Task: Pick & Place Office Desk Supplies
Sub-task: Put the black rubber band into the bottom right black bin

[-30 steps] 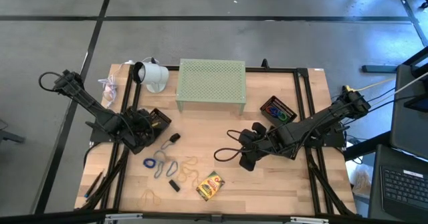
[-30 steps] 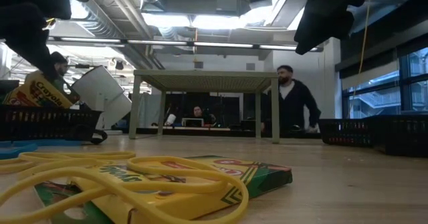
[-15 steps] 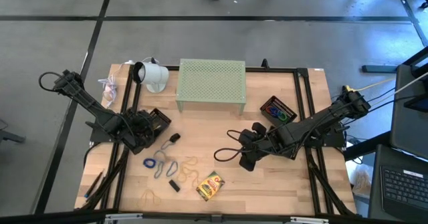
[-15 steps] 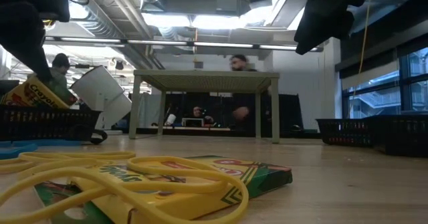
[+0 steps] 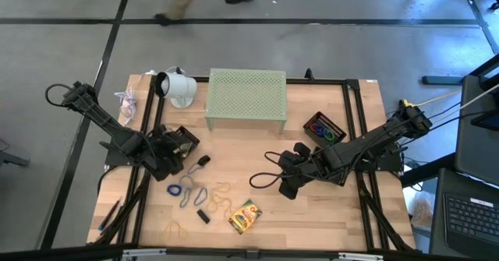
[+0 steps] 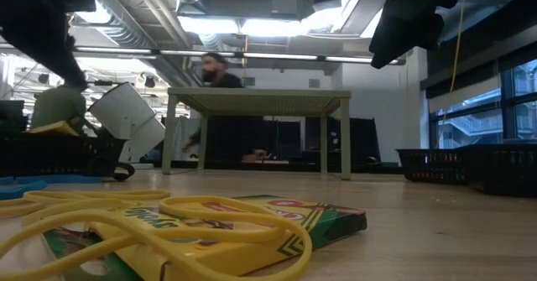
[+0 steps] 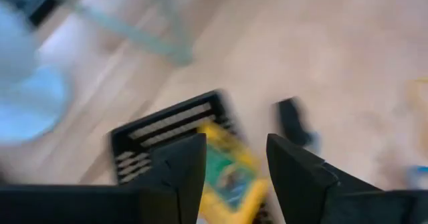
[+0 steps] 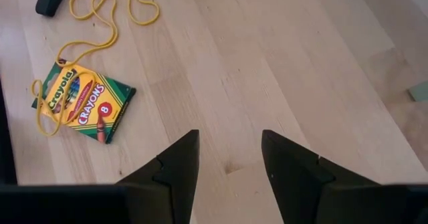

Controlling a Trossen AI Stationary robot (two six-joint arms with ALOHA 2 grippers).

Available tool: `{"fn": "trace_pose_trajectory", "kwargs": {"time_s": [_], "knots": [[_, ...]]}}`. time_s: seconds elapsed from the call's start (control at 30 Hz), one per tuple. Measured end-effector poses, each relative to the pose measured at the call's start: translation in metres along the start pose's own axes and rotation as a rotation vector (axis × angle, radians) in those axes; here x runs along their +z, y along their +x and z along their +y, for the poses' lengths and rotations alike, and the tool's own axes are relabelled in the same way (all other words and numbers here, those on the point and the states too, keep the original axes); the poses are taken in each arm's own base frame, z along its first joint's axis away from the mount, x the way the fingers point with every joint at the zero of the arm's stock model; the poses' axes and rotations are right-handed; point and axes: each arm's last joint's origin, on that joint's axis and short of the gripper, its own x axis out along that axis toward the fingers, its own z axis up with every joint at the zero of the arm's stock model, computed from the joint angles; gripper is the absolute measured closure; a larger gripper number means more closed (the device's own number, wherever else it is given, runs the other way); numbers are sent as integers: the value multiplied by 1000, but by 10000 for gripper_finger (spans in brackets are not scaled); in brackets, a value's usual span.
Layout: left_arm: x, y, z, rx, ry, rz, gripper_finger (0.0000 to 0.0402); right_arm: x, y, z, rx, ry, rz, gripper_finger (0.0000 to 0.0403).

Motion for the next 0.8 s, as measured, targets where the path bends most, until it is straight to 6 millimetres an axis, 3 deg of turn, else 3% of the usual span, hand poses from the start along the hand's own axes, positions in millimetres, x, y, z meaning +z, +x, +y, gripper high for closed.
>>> {"fn": "trace_pose_trajectory", "kwargs": {"time_s": [0.13, 0.27, 0.5, 0.8], "knots": [[9, 0, -19, -166, 74, -46, 239, 0, 0, 0, 0, 0, 0, 238], [12, 8, -38, -214, 180, -71, 229, 0, 0, 0, 0, 0, 0, 238], [1, 39, -60, -101, 328, 10, 206, 0, 0, 0, 0, 0, 0, 238], [-3, 72, -64, 37, 354, 108, 201, 0, 0, 0, -15, -3, -15, 238]]}}
